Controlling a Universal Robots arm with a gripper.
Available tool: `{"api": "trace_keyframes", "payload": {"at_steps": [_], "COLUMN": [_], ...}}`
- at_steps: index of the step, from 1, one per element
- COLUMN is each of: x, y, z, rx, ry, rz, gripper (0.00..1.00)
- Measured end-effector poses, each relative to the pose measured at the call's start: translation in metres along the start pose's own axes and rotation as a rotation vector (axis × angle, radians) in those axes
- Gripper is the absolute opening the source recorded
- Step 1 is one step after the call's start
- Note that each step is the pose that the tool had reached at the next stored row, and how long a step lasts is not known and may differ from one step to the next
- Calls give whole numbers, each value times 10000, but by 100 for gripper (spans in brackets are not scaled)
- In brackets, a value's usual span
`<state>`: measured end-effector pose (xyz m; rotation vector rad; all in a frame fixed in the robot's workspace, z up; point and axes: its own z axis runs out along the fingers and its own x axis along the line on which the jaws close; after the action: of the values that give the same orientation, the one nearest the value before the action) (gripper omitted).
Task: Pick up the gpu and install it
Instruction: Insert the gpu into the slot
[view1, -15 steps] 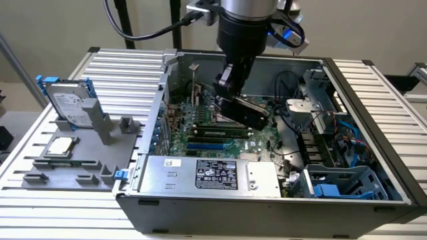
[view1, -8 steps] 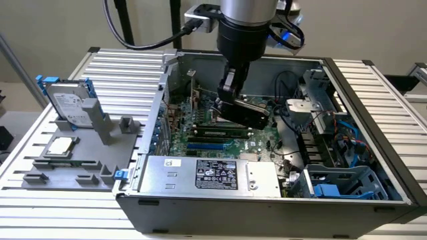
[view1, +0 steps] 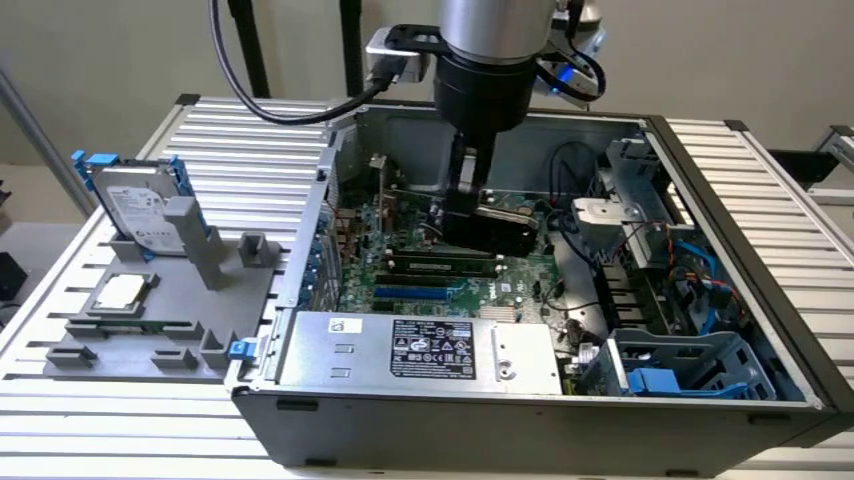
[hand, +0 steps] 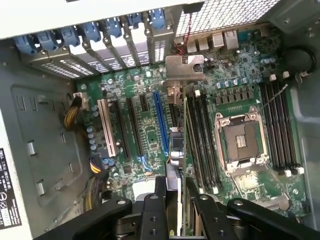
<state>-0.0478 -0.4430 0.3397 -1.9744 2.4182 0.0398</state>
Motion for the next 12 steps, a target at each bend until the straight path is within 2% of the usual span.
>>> {"api": "trace_keyframes", "payload": {"at_steps": [9,12], "x": [3,10], "y": [-1,13], "z": [98,141], "rx": [24,29], "ry": [-3,-12], "rz": [-1842,-2154], "gripper": [0,0]}}
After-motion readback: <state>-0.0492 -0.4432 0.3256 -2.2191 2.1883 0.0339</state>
